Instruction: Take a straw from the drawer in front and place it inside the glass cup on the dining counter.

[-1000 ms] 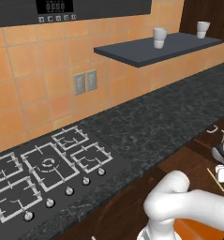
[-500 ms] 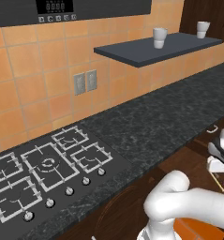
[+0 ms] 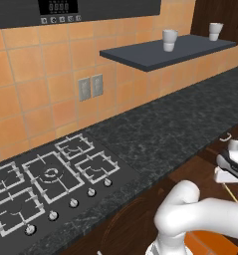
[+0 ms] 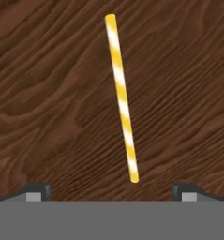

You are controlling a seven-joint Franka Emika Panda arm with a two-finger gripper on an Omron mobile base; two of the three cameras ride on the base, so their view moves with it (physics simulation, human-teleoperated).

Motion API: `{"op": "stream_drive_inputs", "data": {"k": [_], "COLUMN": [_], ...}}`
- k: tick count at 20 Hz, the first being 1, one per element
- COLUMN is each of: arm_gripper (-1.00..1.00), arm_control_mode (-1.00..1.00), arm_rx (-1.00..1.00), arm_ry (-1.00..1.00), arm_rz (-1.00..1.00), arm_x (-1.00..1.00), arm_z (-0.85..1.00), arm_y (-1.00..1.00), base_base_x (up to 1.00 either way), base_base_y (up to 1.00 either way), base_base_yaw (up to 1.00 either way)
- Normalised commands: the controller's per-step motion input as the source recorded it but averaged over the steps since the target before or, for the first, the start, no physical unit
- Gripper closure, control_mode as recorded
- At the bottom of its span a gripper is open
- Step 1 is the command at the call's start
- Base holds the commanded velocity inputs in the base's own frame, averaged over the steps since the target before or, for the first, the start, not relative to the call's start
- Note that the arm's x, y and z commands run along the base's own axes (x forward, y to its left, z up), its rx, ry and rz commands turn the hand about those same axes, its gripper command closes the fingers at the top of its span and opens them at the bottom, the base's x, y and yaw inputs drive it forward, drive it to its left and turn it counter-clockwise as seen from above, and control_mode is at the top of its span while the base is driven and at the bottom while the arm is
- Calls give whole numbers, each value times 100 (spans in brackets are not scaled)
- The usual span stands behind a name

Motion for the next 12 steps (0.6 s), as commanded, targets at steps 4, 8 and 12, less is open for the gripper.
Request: {"op": "stream_drive_inputs", "data": {"k": [4, 8, 12], "arm_gripper": [-100, -100, -100], "arm_control_mode": [-100, -100, -100], "arm_rx": [0, 0, 0], "arm_ry": [0, 0, -1], "arm_rz": [0, 4, 8], "arm_x": [39, 26, 4], "arm_z": [-23, -25, -26], "arm_y": [0, -9, -28], "base_base_x": [0, 0, 0], "base_base_y": [0, 0, 0], "base_base_yaw": [0, 0, 0]}}
